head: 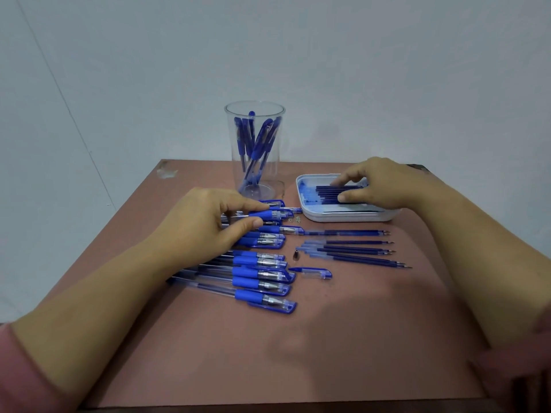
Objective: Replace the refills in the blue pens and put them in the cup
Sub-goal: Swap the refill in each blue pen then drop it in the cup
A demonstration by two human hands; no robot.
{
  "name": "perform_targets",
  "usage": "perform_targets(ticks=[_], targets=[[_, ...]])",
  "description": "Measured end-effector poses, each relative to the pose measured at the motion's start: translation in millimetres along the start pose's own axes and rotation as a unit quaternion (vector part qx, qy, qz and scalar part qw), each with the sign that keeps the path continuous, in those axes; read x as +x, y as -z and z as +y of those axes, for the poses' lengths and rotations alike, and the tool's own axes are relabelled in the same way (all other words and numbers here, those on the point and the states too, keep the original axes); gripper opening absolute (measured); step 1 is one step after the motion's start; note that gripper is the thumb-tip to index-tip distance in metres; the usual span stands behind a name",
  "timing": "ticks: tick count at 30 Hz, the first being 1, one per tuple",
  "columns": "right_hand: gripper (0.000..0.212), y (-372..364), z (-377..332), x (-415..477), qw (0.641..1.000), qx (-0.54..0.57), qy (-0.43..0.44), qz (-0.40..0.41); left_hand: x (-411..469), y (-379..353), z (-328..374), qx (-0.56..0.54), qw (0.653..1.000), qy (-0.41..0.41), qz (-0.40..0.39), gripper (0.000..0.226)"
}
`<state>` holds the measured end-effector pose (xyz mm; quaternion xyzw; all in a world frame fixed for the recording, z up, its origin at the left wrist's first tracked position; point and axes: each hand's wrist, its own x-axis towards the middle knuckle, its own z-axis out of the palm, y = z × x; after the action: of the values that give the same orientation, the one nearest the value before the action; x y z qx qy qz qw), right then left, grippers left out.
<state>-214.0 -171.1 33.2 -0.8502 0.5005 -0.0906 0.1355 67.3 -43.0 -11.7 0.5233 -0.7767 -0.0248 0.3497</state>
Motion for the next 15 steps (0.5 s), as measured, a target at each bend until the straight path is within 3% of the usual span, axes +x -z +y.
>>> perform_targets(ticks=[4,15], targets=[[0.033,-4,0,2,0.997,-0.072,0.008,-0.004,1,0,-1,0.006,1.000,-0.007,0.003,0.026],[0.006,-14,5,10,0.999,-0.006,0.027,0.028,2,0,-2,0.024,1.000,-0.012,0.000,0.026]])
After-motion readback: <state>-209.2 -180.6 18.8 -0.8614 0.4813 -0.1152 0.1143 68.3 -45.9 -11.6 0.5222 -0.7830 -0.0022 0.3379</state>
